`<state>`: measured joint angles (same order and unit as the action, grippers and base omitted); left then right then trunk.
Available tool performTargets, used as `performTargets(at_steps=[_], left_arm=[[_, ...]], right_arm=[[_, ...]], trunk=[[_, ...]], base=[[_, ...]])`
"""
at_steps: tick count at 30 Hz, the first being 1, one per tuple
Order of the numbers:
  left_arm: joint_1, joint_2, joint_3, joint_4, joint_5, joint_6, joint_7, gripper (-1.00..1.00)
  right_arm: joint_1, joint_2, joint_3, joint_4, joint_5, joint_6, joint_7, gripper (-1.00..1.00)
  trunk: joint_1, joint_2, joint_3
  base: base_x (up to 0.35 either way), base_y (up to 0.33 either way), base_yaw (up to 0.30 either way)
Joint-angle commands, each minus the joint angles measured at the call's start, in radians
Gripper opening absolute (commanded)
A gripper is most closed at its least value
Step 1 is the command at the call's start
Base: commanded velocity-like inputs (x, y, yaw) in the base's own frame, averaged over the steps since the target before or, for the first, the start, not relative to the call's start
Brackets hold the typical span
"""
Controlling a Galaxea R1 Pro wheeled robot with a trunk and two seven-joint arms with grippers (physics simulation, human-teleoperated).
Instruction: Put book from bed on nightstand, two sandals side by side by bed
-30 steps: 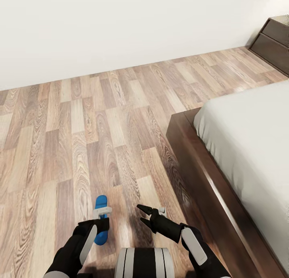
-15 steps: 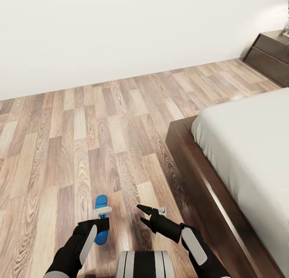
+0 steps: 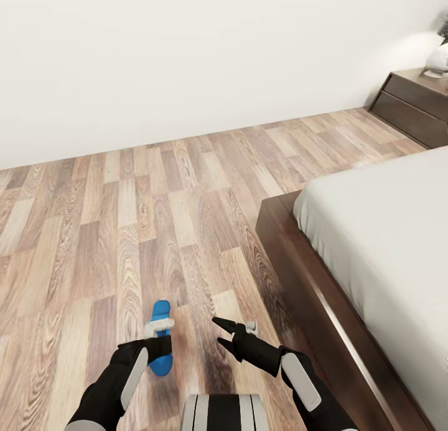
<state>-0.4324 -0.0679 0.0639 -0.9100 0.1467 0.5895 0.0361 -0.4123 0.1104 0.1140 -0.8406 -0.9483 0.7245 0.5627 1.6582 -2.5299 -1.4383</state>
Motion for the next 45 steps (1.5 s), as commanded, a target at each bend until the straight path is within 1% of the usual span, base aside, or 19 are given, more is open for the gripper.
performTargets(at_steps=[1,2,3,4,5,6,8,9,10,11,13,14,16,17,20,26,40,45], left_arm=[[0.0,0.004,0.004,-0.002,0.005,0.006,-0.039,-1.0],[0.0,0.025,0.005,-0.006,0.005,0.006,-0.11,-1.0],[0.0,0.043,0.009,-0.008,0.005,0.006,-0.159,-1.0],[0.0,0.052,0.013,-0.008,0.005,0.006,-0.184,-1.0],[0.002,0.068,0.028,-0.009,0.005,0.006,-0.233,-1.0],[0.005,0.083,0.052,-0.009,0.005,0.006,-0.282,-1.0],[0.01,0.117,0.12,-0.009,0.003,0.006,-0.379,-1.0],[0.018,0.164,0.207,0.0,-0.001,0.003,-0.5,-1.0],[0.025,0.185,0.234,0.012,-0.001,-0.005,-0.539,-1.0],[0.029,0.195,0.246,0.02,-0.001,-0.011,-0.557,-1.0],[0.044,0.234,0.284,0.07,0.0,-0.05,-0.632,-1.0],[0.049,0.248,0.295,0.102,0.0,-0.074,-0.672,-1.0],[0.054,0.264,0.308,0.166,0.0,-0.118,-0.75,-1.0],[0.055,0.266,0.31,0.179,0.0,-0.128,-0.768,-1.0],[0.058,0.269,0.314,0.225,-0.003,-0.168,-0.851,-1.0],[0.058,0.264,0.312,0.235,-0.005,-0.176,-0.867,-1.0],[0.058,0.264,0.31,0.235,-0.006,-0.177,-0.865,-1.0],[0.058,0.254,0.31,0.235,-0.006,-0.177,-0.865,-1.0]], right_arm=[[0.0,0.0,0.0,0.0,-0.003,0.005,0.0,1.0],[0.0,0.0,0.0,0.0,-0.003,0.006,0.0,1.0],[0.0,0.0,0.0,0.0,-0.003,0.007,0.0,1.0],[0.0,0.0,0.0,0.0,-0.003,0.007,0.0,1.0],[0.0,0.0,0.0,0.0,-0.003,0.008,0.0,1.0],[0.0,0.0,0.0,0.0,-0.003,0.009,0.0,1.0],[0.0,0.0,0.0,0.0,-0.003,0.01,0.0,1.0],[0.0,0.0,0.0,0.0,-0.003,0.011,0.002,1.0],[0.0,0.0,0.0,0.0,-0.003,0.011,0.002,1.0],[0.0,0.0,0.0,0.0,-0.003,0.011,0.003,1.0],[0.0,0.0,0.0,0.0,-0.003,0.012,0.003,1.0],[0.0,0.0,0.0,0.0,-0.003,0.012,0.003,1.0],[0.0,0.0,0.0,0.0,-0.003,0.013,0.003,1.0],[0.0,0.0,0.0,0.0,-0.003,0.013,0.003,1.0],[0.0,0.0,0.0,0.001,-0.002,0.01,0.002,1.0],[0.001,0.0,-0.002,0.001,-0.001,0.004,0.005,1.0],[0.001,-0.001,-0.003,0.002,-0.001,0.004,0.006,1.0],[0.001,-0.001,-0.004,0.001,-0.001,0.003,0.006,1.0]], trunk=[[-0.001,0.0,0.003],[-0.001,0.0,0.007],[-0.001,0.001,0.011],[-0.002,0.001,0.015],[-0.002,0.001,0.019],[-0.003,0.001,0.023],[-0.004,0.002,0.03],[-0.004,0.002,0.034],[-0.005,0.002,0.038],[-0.005,0.002,0.042],[-0.006,0.003,0.05],[-0.006,0.003,0.054],[-0.007,0.004,0.061],[-0.008,0.004,0.065],[-0.009,0.004,0.077],[-0.012,0.006,0.1],[-0.018,0.009,0.154],[-0.02,0.01,0.173]], base=[[0.0,0.0,0.0],[0.0,0.0,0.0],[0.0,0.0,0.0],[0.0,0.0,0.0],[0.0,0.0,0.0],[0.0,0.0,0.0],[0.0,0.0,0.0],[0.0,0.0,0.0],[0.0,0.0,0.0],[0.0,0.0,0.0],[0.0,0.0,0.0],[0.0,0.0,0.0],[0.0,0.0,0.0],[0.0,0.0,0.0],[0.0,0.0,0.0],[0.0,0.0,0.0],[0.0,0.0,0.0],[0.0,0.0,0.0]])
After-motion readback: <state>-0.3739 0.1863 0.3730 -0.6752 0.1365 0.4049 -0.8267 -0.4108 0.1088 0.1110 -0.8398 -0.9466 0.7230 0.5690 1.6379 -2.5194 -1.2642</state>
